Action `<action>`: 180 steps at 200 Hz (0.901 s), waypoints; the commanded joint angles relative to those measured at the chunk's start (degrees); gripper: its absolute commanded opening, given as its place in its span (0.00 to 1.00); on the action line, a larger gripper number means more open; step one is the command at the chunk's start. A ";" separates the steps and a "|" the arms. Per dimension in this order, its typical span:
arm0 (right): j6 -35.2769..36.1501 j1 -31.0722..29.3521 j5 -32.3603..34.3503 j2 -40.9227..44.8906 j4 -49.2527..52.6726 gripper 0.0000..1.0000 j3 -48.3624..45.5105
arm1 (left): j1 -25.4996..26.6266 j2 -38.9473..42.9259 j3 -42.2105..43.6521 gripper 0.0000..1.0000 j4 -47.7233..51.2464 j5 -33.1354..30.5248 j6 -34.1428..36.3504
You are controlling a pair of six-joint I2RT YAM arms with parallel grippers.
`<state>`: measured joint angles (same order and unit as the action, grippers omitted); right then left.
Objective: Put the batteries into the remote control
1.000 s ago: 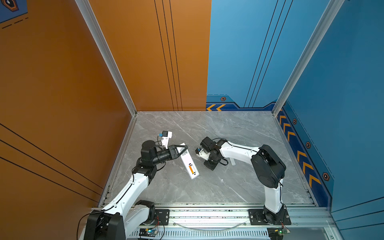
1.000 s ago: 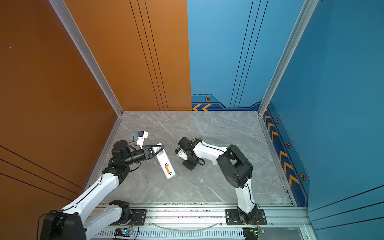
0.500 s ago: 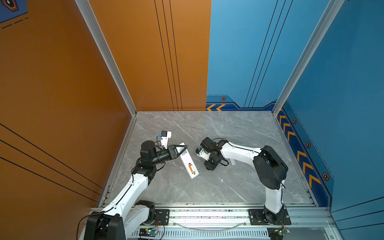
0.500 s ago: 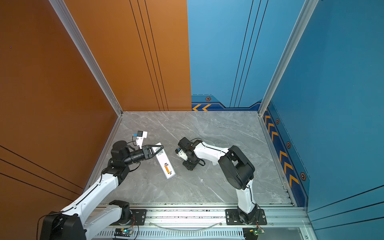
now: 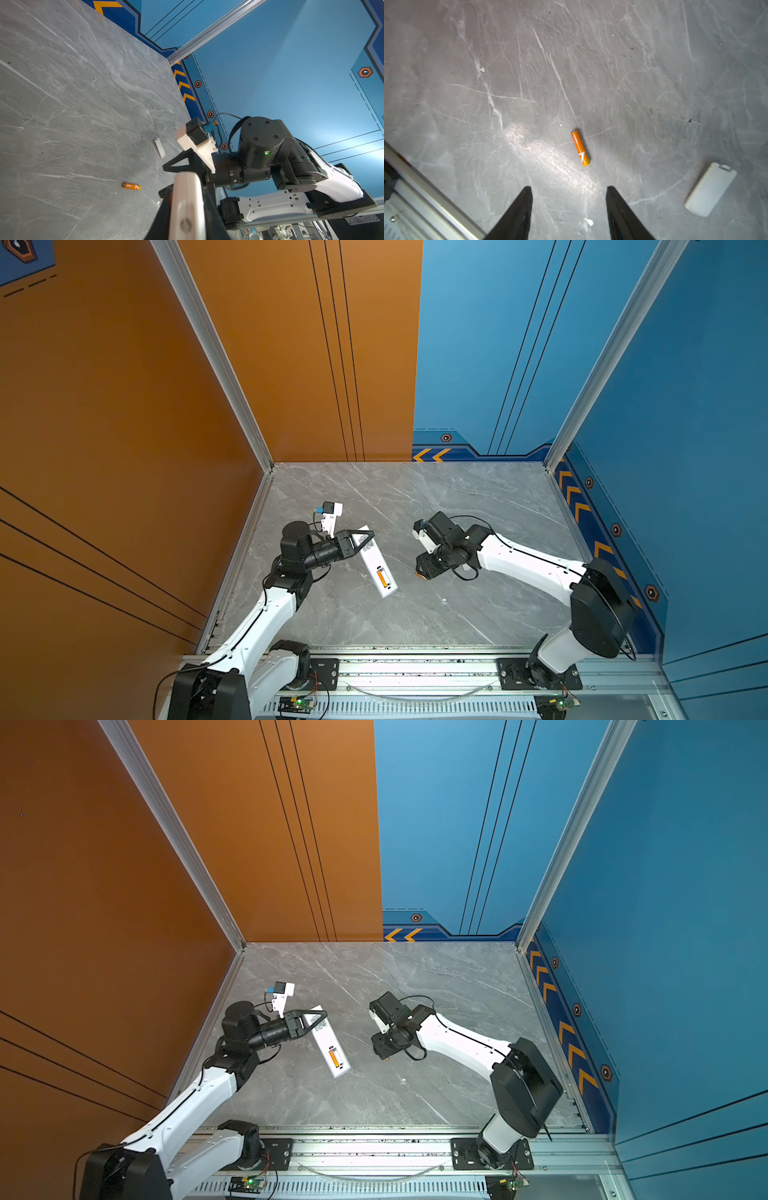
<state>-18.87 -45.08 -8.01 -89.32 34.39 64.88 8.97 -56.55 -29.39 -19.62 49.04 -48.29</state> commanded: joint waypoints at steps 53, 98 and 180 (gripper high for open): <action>-42.17 -1.16 -0.02 8.60 -4.21 0.82 -2.20 | -0.65 5.32 -4.54 0.00 14.09 -10.07 10.58; -63.47 -6.09 5.03 3.16 -3.56 0.78 -0.45 | -1.39 6.96 -4.77 0.00 17.07 -13.61 12.51; -82.11 -7.57 9.65 -4.12 -5.63 0.65 -1.08 | 4.38 10.72 -6.83 0.00 24.78 -20.76 18.31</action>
<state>-95.44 -53.19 -0.82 -91.26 29.21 63.13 12.21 -47.11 -34.41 3.01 31.11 -32.56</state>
